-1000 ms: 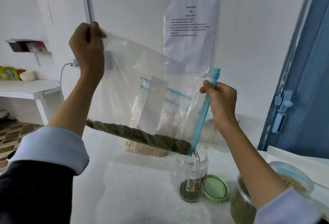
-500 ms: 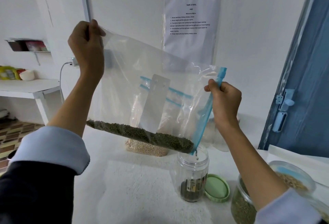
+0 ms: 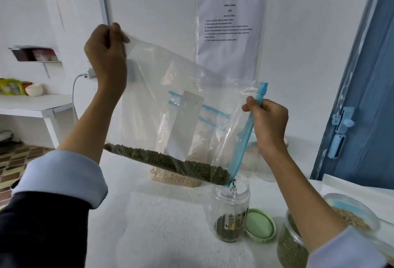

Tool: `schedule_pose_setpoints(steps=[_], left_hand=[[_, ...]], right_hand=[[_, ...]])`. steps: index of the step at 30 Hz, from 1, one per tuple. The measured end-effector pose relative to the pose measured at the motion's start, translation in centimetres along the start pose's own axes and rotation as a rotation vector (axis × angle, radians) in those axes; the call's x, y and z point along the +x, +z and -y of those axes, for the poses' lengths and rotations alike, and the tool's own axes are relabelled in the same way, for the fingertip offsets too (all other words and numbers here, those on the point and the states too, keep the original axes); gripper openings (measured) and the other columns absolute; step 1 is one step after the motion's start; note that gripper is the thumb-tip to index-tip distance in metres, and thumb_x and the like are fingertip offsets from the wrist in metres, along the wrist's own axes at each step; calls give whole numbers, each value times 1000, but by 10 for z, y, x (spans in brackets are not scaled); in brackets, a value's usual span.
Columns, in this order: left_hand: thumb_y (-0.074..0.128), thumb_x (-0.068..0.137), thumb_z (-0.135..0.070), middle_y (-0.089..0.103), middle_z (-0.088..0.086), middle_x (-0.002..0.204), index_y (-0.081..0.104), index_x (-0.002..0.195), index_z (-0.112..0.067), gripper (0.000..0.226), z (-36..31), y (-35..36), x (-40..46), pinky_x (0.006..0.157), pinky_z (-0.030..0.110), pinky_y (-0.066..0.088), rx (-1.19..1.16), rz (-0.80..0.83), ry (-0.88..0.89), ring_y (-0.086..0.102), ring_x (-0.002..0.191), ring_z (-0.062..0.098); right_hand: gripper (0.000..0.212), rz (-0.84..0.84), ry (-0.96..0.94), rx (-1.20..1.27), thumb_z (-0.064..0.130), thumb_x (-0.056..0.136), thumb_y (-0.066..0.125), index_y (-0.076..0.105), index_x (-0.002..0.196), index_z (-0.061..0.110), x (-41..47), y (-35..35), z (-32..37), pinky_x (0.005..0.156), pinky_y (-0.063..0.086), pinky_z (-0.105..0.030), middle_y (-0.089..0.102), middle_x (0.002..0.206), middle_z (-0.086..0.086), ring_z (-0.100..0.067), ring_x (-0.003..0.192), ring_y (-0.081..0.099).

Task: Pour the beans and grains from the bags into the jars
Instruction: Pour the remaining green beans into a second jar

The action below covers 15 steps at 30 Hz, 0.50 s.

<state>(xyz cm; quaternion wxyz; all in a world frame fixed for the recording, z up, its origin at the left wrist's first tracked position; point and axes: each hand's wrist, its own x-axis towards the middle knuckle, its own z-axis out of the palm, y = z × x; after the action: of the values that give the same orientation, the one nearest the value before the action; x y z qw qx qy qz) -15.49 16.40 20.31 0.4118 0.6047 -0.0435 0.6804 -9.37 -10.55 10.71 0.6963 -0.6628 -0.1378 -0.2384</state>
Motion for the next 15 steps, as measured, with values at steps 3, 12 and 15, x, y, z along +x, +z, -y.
schedule_pose_setpoints(steps=[3, 12, 15], left_hand=[[47, 92, -34, 42, -11, 45, 52, 59, -29, 33, 1, 0, 2, 51, 30, 29, -6, -1, 7, 38, 47, 20], [48, 92, -34, 40, -11, 47, 51, 59, -31, 33, -3, 5, 1, 54, 32, 29, 24, -2, 32, 37, 49, 20], [48, 91, -34, 41, -10, 48, 51, 59, -32, 33, -4, 6, 1, 55, 34, 30, 43, -7, 49, 38, 52, 25]], right_hand=[[20, -6, -12, 6, 20, 91, 60, 69, 76, 9, 0, 0, 1, 62, 41, -6, 63, 70, 12, 5, 61, 57], [20, -30, -46, 8, 21, 90, 61, 69, 75, 10, -3, 0, 0, 66, 42, -13, 64, 69, 11, 5, 60, 56], [20, -29, -44, -6, 21, 90, 61, 69, 75, 10, -4, 0, -1, 68, 43, -15, 63, 68, 13, 10, 59, 56]])
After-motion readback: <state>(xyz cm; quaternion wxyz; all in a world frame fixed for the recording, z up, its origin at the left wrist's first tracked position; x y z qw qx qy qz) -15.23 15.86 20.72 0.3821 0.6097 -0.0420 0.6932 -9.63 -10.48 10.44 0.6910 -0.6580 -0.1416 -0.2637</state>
